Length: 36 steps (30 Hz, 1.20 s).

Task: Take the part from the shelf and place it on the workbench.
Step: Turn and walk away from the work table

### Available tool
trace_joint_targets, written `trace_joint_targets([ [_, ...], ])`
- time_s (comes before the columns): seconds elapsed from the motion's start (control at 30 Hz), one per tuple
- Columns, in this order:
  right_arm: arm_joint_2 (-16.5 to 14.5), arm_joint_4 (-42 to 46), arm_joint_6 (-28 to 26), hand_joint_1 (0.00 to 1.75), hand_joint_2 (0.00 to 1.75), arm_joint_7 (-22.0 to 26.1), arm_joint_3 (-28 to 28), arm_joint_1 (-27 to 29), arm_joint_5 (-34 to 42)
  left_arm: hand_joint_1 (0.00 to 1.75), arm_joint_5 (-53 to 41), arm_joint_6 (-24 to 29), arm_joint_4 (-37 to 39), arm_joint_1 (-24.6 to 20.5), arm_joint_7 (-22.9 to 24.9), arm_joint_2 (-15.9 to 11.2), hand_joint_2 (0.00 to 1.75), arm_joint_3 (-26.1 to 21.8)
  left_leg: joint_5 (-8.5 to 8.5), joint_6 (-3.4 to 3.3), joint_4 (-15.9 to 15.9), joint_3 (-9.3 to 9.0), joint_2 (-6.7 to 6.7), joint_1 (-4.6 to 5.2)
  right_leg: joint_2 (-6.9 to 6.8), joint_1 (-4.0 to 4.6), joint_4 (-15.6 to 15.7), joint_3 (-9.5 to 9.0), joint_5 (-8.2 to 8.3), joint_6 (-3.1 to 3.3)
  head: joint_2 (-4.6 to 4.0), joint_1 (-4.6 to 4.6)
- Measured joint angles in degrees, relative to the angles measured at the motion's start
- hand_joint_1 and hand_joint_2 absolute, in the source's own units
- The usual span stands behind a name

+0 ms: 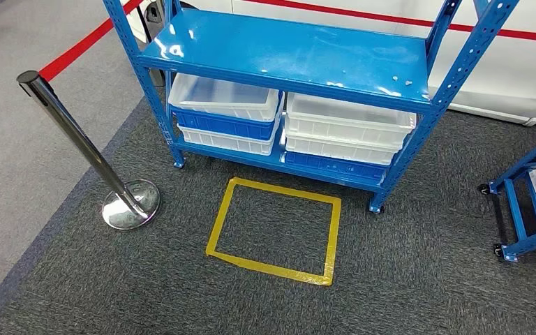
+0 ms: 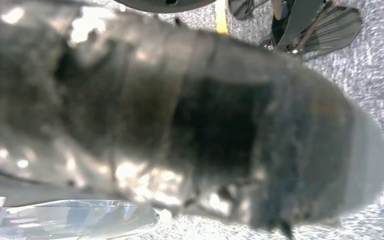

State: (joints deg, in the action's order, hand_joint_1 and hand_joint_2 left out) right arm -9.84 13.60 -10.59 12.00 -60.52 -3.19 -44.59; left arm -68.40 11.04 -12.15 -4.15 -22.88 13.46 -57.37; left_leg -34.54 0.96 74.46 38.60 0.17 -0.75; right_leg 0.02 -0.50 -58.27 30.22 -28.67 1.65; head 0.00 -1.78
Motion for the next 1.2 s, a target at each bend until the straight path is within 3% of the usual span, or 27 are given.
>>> trace_joint_targets([
  [0.07,0.0,0.0,0.0,0.0,0.0,0.0,0.0,0.0,0.0,0.0,0.0,0.0,0.0,0.1,0.0,0.0,0.0,0.0,5.45,-0.2,-6.2,-1.5,0.02,-0.02,0.12,-0.02,0.0,-1.52,-1.1,-0.29,0.0,0.0],
  [0.13,0.0,0.0,0.0,0.0,0.0,0.0,0.0,0.0,0.0,0.0,0.0,0.0,0.0,0.1,0.0,-0.1,0.0,0.0,8.71,-0.77,-12.9,-4.03,0.02,0.22,0.17,0.14,-0.1,-2.43,-2.2,-0.92,0.0,0.0],
  [0.17,0.0,0.0,0.0,0.0,0.0,0.0,0.0,-0.1,0.0,0.0,0.0,0.0,0.0,0.0,0.0,-0.1,0.0,0.0,8.92,-1.1,-14.5,-4.7,0.01,0.34,0.16,0.22,0.0,-2.56,-2.54,-1.26,0.0,-0.04],
  [0.3,0.0,0.0,0.0,0.0,0.0,0.1,0.0,-0.3,-0.1,0.0,0.0,0.0,0.0,0.0,0.0,-0.2,0.0,0.0,8.17,-2.6,-16.1,-6.14,-0.12,0.26,0.14,0.21,-1.1,-3.03,-2.75,-2.38,0.0,-0.02],
  [0.37,0.0,0.0,0.0,0.0,0.0,0.3,0.0,-0.4,-0.2,0.0,0.0,0.0,0.0,0.1,0.0,-0.2,0.0,0.0,7.89,-3.24,-16.7,-7.26,-0.09,0.11,0.12,0.04,-6.1,-0.29,-4.45,-2.82,0.0,-0.09],
  [0.43,0.0,0.0,0.0,0.0,0.0,0.5,0.0,-0.4,-0.4,0.0,-0.1,0.0,0.0,0.0,0.0,-0.2,0.0,0.0,7.37,-3.53,-16.8,-7.8,-0.1,0.16,0.12,-0.06,-13.2,4.65,-7.04,-3.2,0.0,-0.1],
  [0.47,0.0,0.0,0.0,0.0,0.0,0.6,0.0,-0.4,-0.5,0.0,-0.1,0.0,0.0,0.0,0.0,-0.2,0.0,0.0,7.03,-3.54,-16.8,-8.11,-0.13,0.19,0.12,-0.1,-15.4,6.69,-7.61,-3.3,0.0,-0.1],
  [0.5,0.0,0.0,0.0,0.0,0.0,0.6,0.0,-0.3,-0.6,0.0,-0.1,0.0,0.0,0.1,0.0,-0.2,0.0,0.0,6.64,-3.5,-16.8,-8.58,-0.17,0.21,0.11,-0.14,-15.8,7.82,-7.03,-3.32,0.0,-0.1],
  [0.53,0.0,0.0,0.0,0.0,0.0,0.6,0.0,-0.2,-0.7,0.0,-0.1,0.0,0.0,0.1,0.0,-0.2,0.0,0.0,6.2,-3.42,-16.8,-9.19,-0.23,0.21,0.11,-0.16,-14.2,7.96,-5.24,-3.23,0.0,-0.11],
  [0.6,0.0,0.0,-0.1,0.0,0.0,0.6,0.0,0.0,-0.8,0.0,-0.1,0.0,0.0,0.2,0.0,-0.1,0.0,0.0,5.22,-3.1,-16.8,-10.45,-0.31,0.2,0.05,-0.01,-7.1,6.22,0.33,-2.64,0.0,-0.12],
  [0.67,0.1,0.0,-0.1,0.0,0.0,0.6,0.0,0.0,-0.9,0.0,0.0,-0.1,0.1,0.1,-0.1,-0.1,0.0,0.0,4.43,-2.48,-16.9,-10.96,-0.33,0.2,-0.06,0.54,-2.2,5.02,2.52,-1.72,0.0,-0.08],
  [0.73,0.1,0.0,-0.1,0.0,0.0,0.6,0.0,0.0,-1.0,0.0,0.0,-0.2,0.1,0.0,-0.2,0.0,0.0,0.0,4.26,-1.72,-16.6,-11.35,-0.28,0.28,-0.06,0.84,-1.2,4.82,2.24,-0.91,0.0,-0.03],
  [0.83,0.0,0.0,-0.1,0.0,0.0,0.6,0.0,0.1,-1.0,0.0,0.0,-0.1,0.1,-0.1,-0.1,0.0,0.0,0.0,3.29,-0.84,-13.9,-11.17,-0.25,0.3,-0.05,0.35,-0.5,2.89,2.48,0.1,0.0,0.09],
  [0.87,0.0,0.0,-0.1,0.0,0.0,0.6,0.0,0.0,-1.0,0.0,0.0,0.0,0.1,-0.1,-0.1,0.0,0.0,0.0,2.16,-0.63,-11.5,-10.05,-0.25,0.21,-0.08,0.27,-0.3,2.29,2.32,0.37,0.0,0.16],
  [0.93,0.0,0.0,0.0,0.0,0.0,0.6,0.0,-0.1,-1.0,0.0,0.0,0.2,0.1,-0.2,0.1,-0.1,0.0,0.0,-1.23,-0.27,-4.6,-5.99,-0.25,0.08,-0.09,0.33,-0.3,1.79,1.78,0.78,0.0,0.27],
  [1.0,0.0,0.0,0.1,0.0,0.0,0.7,0.0,-0.1,-1.0,0.0,0.1,0.5,0.1,-0.2,0.2,-0.1,0.0,0.0,-2.57,-0.02,-0.6,-2.56,-0.24,0.04,0.07,0.37,-0.4,1.3,1.2,0.81,0.0,0.28],
  [1.07,0.0,0.0,0.4,0.0,0.0,1.0,0.0,-0.1,-1.0,0.0,0.3,1.0,0.1,0.0,0.4,-0.1,0.0,-0.1,1.13,0.03,-4.1,-2.68,-0.24,0.04,0.26,0.35,-0.4,0.37,0.49,0.64,0.0,0.3],
  [1.13,0.0,0.0,0.7,0.0,0.0,1.4,0.0,0.0,-0.9,0.0,0.4,1.5,0.1,0.1,0.6,-0.1,0.0,-0.1,6.22,-0.44,-11.4,-4.84,-0.22,0.12,0.27,0.33,-0.4,-0.58,-0.27,0.31,0.0,0.26],
  [1.2,0.0,0.0,0.7,0.0,0.0,1.9,0.0,-0.1,-0.8,0.0,0.5,1.9,0.1,0.0,0.7,-0.1,0.0,-0.2,7.51,-1.09,-15.2,-5.64,-0.18,0.46,0.21,0.4,-0.5,-0.77,-0.77,-0.2,0.0,0.31],
])
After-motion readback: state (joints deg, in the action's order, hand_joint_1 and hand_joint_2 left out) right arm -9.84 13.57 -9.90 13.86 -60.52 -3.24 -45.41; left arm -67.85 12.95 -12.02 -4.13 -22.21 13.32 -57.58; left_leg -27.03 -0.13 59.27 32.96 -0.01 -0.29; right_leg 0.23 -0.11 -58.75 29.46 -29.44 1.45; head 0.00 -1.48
